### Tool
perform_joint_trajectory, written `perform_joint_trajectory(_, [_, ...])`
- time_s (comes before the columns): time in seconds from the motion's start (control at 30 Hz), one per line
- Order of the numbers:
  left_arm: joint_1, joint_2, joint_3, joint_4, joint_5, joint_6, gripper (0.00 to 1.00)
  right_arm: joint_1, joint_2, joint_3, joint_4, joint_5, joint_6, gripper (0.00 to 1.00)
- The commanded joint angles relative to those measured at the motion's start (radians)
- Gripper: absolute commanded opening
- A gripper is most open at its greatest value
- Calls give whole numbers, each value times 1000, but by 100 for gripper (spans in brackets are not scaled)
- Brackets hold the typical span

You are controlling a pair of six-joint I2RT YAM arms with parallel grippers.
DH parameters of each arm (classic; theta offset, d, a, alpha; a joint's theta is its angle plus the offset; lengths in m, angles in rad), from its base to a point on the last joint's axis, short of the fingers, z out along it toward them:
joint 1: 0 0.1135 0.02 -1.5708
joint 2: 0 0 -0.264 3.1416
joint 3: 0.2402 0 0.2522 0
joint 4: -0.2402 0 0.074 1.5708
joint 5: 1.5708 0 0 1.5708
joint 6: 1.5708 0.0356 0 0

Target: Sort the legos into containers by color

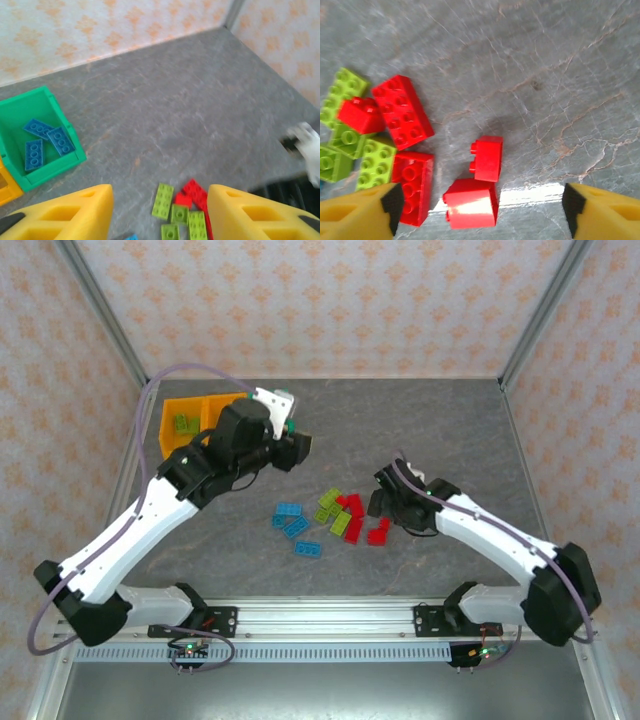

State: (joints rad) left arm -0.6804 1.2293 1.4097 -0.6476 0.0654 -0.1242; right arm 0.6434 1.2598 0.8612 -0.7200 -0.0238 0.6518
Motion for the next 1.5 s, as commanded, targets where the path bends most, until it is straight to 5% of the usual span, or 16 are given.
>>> perform_joint_trajectory(0.0, [-30,-59,-73,-144,21,154,57,-18,70,-21,56,-35,17,74])
perform_joint_trajectory(0.3, [-40,-142,-141,-195,-26,217,85,-71,221,-79,196,-142,54,50])
perform_joint_trajectory(0.5, [-41,-184,-144,-269,112,306,100,-78,152,-106,177,-94,79,26])
perform_joint_trajectory(0.63, [-41,-262,-226,-274,305,444,100,-77,33,-67,161,-75,57,18])
perform_joint_trajectory(0.77, [-41,-402,-359,-124,301,460,100,-37,-45,25,242,-135,-77,18])
perform_joint_trajectory(0.87, [-32,-487,-419,-41,170,427,100,25,-13,143,340,-220,-219,17])
perform_joint_trajectory(1.03, [27,-529,-440,10,-333,280,100,106,206,377,496,-331,-399,17])
perform_joint_trajectory(1.13, [83,-543,-461,12,-533,237,100,111,388,530,575,-385,-426,17])
perform_joint_trajectory(1.3, [177,-535,-471,11,-640,195,100,123,738,875,569,-396,-452,14])
perform_joint_trajectory(1.47, [274,-475,-486,29,-571,189,98,133,1095,1302,466,-385,-486,13])
